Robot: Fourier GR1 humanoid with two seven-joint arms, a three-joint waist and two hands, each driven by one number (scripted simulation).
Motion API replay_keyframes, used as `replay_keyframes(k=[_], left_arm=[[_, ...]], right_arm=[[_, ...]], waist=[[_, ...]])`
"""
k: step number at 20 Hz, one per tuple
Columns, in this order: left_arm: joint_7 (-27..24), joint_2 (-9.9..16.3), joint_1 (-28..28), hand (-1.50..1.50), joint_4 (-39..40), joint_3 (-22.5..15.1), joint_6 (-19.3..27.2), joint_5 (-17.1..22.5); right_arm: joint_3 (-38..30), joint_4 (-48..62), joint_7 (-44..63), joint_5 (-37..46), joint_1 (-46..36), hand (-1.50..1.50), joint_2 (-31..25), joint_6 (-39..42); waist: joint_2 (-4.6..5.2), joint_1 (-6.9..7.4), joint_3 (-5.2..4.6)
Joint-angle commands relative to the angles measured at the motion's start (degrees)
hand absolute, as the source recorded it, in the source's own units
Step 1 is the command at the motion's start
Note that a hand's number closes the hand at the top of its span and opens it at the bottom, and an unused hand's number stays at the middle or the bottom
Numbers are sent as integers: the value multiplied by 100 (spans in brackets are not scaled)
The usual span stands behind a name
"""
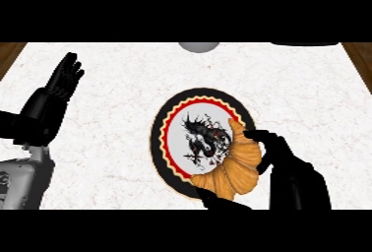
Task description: Pick the croissant from the placemat and place it in the plate
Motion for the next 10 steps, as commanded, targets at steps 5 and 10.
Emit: replay_keyframes(k=[5, 10], left_arm=[[221, 141, -239, 0, 93, 239, -197, 155], [-109, -157, 44, 0, 17, -56, -63, -188]], right_arm=[[-232, 2176, 961, -447, -1812, 150, 466, -677], [-719, 3478, 423, -812, -2224, 150, 472, -1016]], waist=[[8, 34, 9], [11, 25, 12]])
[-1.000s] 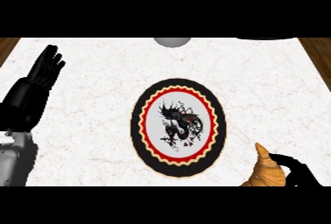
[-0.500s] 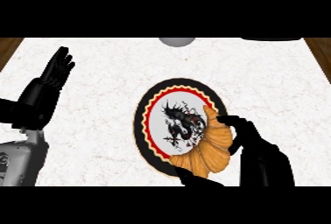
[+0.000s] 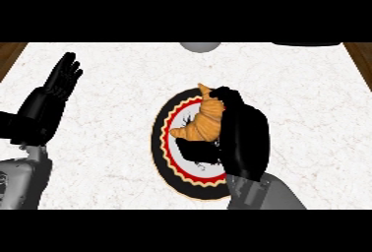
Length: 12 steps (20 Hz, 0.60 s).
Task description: Pick the croissant from the placemat and place it in the plate
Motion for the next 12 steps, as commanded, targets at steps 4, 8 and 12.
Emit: replay_keyframes(k=[4, 8, 12], left_arm=[[53, -130, 120, 0, -266, -119, 58, -184], [250, -294, -4, 0, -247, -228, 140, -189], [208, -56, -26, 0, -294, 10, -157, 30]], right_arm=[[16, 2070, 246, -525, -811, 150, 64, -813], [-347, 2706, -45, -954, -784, -150, 64, -2150], [-444, 3655, -729, -1876, -1216, -150, 65, -2657]], waist=[[-2, 20, 3], [22, 70, 8], [27, 107, 7]])
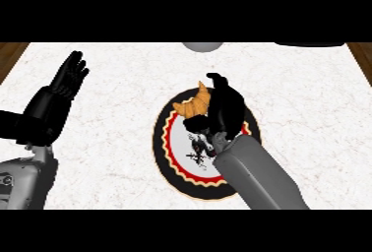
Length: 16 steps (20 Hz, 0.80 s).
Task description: Pick the croissant from the placemat and place it in the plate
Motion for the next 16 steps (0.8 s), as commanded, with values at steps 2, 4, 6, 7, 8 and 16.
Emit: replay_keyframes(k=[2, 4, 6, 7, 8, 16], left_arm=[[212, 239, -105, 0, -224, 215, -153, 125], [-154, -33, 12, 0, 42, 0, -35, -82], [-75, 230, 153, 0, -100, 297, -335, 248], [-174, -47, 145, 0, -7, 71, -20, -78], [95, 125, -116, 0, -67, 202, -161, 123], [38, 204, 95, 0, -41, 389, -232, 153]], right_arm=[[179, 852, -402, -958, -265, -150, 21, -1317], [-73, 1270, -813, -1261, -680, -150, 22, -1744], [256, 882, -685, -1122, -496, -150, 22, -2123], [195, 1107, -755, -1299, -735, -150, 22, -2285], [28, 1087, -1085, -1175, -548, -150, 22, -2699], [-549, -16, -1707, -1813, -3, -150, -115, -3052]], waist=[[2, 47, 3], [37, 89, 3], [-12, 12, -1], [0, 15, 0], [8, 14, 4], [-43, -171, 1]])
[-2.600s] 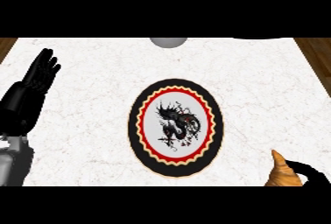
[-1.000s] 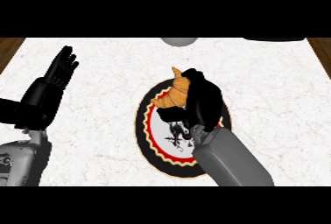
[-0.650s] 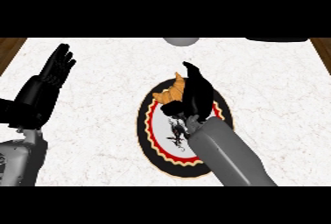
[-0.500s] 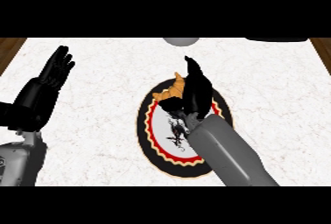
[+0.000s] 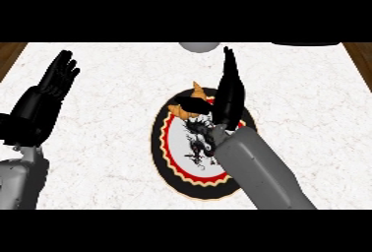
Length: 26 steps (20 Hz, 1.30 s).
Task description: Pick the croissant from the placemat and place it in the plate
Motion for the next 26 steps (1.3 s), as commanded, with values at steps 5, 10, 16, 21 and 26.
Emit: replay_keyframes(k=[5, 10, 16, 21, 26], left_arm=[[112, -2, 21, 0, -166, 164, 121, -35], [23, -75, 63, 0, 64, 115, 29, -64], [-211, -90, 357, 0, -80, 151, 0, -180], [268, -117, 168, 0, -370, 142, 6, -97], [-378, -18, 144, 0, 240, 399, -263, -61]], right_arm=[[-138, -2177, -141, -68, 1737, -150, -461, -237], [-188, -3741, -508, -389, 3073, -150, -1107, -64], [-414, -5148, -1179, -1227, 4509, -150, -2068, 322], [-1074, -5765, -1799, -2070, 5554, -150, -2615, 658], [-1285, -5372, -3610, -2944, 6393, -150, -2174, 929]], waist=[[-59, -205, -2], [-37, -195, -2], [-29, -159, -1], [-29, -142, 0], [-20, -141, 0]])
